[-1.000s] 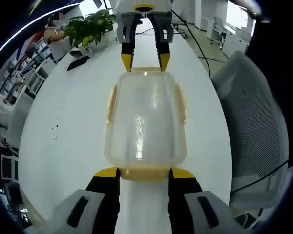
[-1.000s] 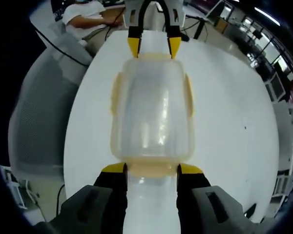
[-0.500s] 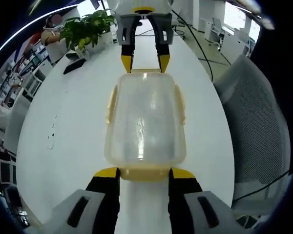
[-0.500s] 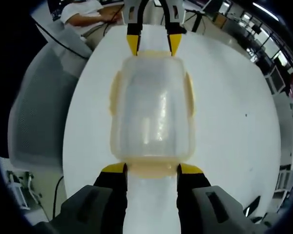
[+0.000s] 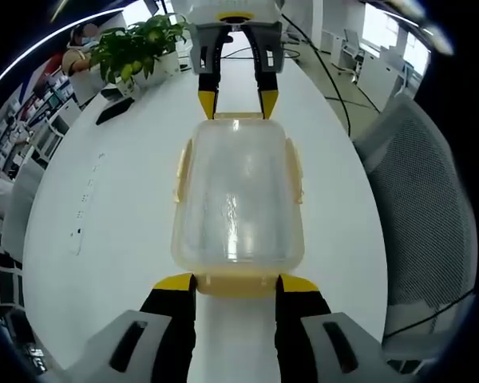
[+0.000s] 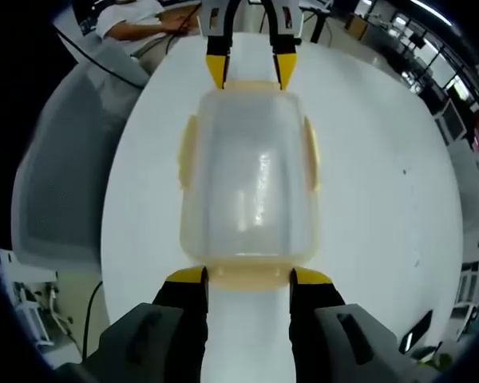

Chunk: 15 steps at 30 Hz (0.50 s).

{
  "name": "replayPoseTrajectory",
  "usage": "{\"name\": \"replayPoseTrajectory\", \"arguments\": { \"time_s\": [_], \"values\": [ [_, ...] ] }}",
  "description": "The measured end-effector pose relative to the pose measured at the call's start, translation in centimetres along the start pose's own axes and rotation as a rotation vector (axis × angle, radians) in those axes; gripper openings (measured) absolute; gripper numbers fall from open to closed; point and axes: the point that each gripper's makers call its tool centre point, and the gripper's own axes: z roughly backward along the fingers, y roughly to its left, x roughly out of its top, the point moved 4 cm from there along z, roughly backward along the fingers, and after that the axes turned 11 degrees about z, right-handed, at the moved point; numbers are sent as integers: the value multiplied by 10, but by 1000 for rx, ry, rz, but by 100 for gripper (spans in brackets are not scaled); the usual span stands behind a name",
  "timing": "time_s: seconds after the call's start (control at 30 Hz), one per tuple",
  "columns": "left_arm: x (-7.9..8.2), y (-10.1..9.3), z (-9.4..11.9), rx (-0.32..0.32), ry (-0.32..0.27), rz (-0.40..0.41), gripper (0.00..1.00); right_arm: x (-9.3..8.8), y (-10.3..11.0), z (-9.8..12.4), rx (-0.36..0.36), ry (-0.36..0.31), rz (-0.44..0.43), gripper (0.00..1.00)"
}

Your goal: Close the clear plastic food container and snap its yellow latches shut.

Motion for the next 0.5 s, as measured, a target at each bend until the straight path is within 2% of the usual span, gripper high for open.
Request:
{"name": "replayPoseTrajectory", "arguments": {
  "time_s": [0.5],
  "values": [
    [8,-1,-17,-18,13,-7,32,-18,4,-10,25,11,-25,36]
  ]
}}
